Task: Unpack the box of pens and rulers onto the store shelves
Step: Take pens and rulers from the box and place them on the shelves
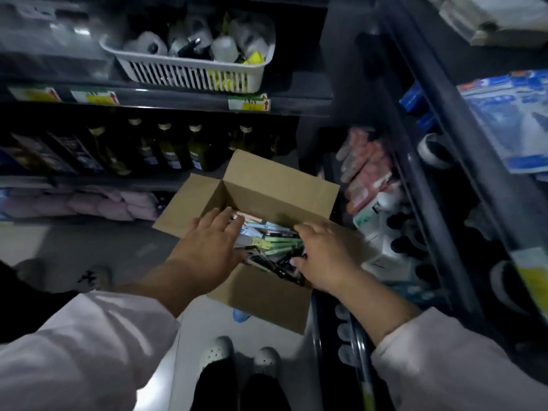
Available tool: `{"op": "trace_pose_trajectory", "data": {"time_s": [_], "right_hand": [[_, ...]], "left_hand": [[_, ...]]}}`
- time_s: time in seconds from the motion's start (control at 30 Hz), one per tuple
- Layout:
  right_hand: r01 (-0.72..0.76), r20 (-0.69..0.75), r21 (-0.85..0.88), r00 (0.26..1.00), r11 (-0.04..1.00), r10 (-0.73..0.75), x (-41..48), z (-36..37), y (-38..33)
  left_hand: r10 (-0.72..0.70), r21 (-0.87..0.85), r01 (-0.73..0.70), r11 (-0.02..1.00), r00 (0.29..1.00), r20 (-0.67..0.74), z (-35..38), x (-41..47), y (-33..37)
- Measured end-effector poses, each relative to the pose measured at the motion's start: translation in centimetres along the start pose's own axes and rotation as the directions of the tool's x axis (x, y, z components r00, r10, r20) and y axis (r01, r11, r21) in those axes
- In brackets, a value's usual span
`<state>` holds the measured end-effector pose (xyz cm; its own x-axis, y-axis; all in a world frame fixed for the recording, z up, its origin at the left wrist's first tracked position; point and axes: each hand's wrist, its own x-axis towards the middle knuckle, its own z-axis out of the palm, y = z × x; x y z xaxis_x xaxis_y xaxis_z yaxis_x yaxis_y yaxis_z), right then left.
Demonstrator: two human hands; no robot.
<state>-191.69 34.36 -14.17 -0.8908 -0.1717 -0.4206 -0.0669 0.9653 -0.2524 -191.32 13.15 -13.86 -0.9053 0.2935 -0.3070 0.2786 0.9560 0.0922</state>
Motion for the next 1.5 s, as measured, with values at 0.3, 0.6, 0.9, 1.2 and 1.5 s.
{"op": "trace_pose_trajectory", "data": {"time_s": [0.3, 0.6, 0.9, 1.2, 1.5], "right_hand": [[-0.022, 0.119, -0.082, 0.992, 0.996, 0.032, 13.8, 8.9, 3.6], [-0.010, 0.226, -0.171, 0.973, 0.985, 0.049, 21.3, 16.3, 7.0], [-0.028, 0.108, -0.199, 0.993, 0.980, 0.050, 23.3, 18.7, 7.4], [-0.011, 0.125, -0.127, 0.992, 0.992, 0.027, 23.5, 18.8, 7.6], [-0.027, 0.196, 0.028, 0.980, 0.999, 0.020, 23.6, 17.2, 7.7]], "left_hand": [[0.089, -0.025, -0.087, 0.996, 0.991, 0.098, 10.1, 12.9, -3.2], [0.091, -0.012, -0.090, 0.996, 0.983, 0.157, 16.1, 20.1, -5.3], [0.161, -0.056, -0.152, 0.987, 0.961, 0.224, 20.5, 25.4, -5.8], [0.159, 0.054, -0.175, 0.983, 0.962, 0.220, 21.4, 26.4, -5.3], [0.182, -0.006, -0.185, 0.983, 0.960, 0.212, 20.0, 25.6, -5.8]]}}
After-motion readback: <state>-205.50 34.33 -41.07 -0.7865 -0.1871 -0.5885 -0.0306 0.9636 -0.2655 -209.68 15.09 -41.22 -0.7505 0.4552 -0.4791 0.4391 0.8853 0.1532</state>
